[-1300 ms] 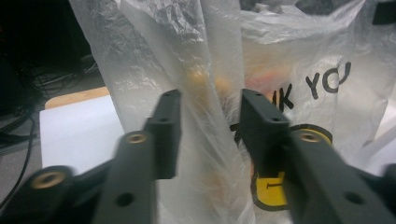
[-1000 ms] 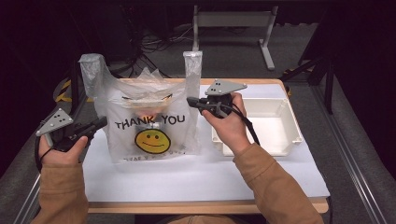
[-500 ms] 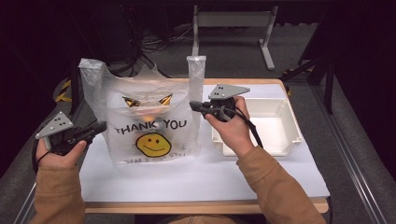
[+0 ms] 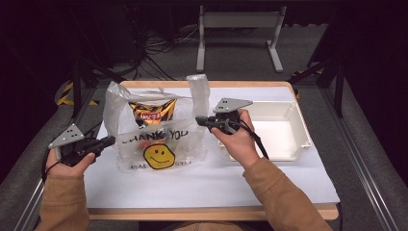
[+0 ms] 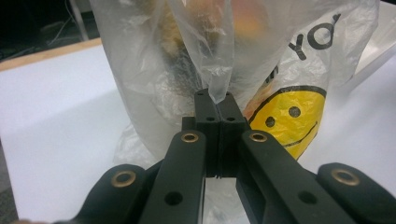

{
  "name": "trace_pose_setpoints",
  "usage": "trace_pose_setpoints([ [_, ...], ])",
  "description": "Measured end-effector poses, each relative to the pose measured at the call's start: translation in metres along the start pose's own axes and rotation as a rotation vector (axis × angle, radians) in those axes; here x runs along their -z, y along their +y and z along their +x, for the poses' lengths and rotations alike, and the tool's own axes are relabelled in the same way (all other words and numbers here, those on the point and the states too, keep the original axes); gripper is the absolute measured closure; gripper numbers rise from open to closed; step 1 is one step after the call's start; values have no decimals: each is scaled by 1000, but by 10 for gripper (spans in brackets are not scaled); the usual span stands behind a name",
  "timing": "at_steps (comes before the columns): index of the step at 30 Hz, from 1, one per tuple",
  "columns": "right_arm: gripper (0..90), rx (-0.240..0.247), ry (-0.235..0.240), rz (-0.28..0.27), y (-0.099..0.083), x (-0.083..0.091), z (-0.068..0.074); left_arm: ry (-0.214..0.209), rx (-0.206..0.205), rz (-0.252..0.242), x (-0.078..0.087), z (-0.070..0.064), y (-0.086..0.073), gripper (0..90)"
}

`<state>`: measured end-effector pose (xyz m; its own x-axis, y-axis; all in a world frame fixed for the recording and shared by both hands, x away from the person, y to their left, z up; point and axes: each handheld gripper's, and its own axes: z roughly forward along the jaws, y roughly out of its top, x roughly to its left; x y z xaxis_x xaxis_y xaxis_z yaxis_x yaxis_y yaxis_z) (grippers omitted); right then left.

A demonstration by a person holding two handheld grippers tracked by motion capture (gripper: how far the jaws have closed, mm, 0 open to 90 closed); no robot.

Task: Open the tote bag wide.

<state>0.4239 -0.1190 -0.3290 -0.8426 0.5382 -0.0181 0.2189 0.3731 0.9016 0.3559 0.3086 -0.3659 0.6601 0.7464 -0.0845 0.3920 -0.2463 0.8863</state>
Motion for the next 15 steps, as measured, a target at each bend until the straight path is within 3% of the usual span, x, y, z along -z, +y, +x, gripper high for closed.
trace_pose_setpoints([
  [11, 900, -24, 30, 49, -25, -16, 5, -42, -3, 54, -14, 1, -16, 898],
  [15, 900, -38, 44, 62, -35, -21, 7, -63, 0, 102, -20, 2, -22, 898],
])
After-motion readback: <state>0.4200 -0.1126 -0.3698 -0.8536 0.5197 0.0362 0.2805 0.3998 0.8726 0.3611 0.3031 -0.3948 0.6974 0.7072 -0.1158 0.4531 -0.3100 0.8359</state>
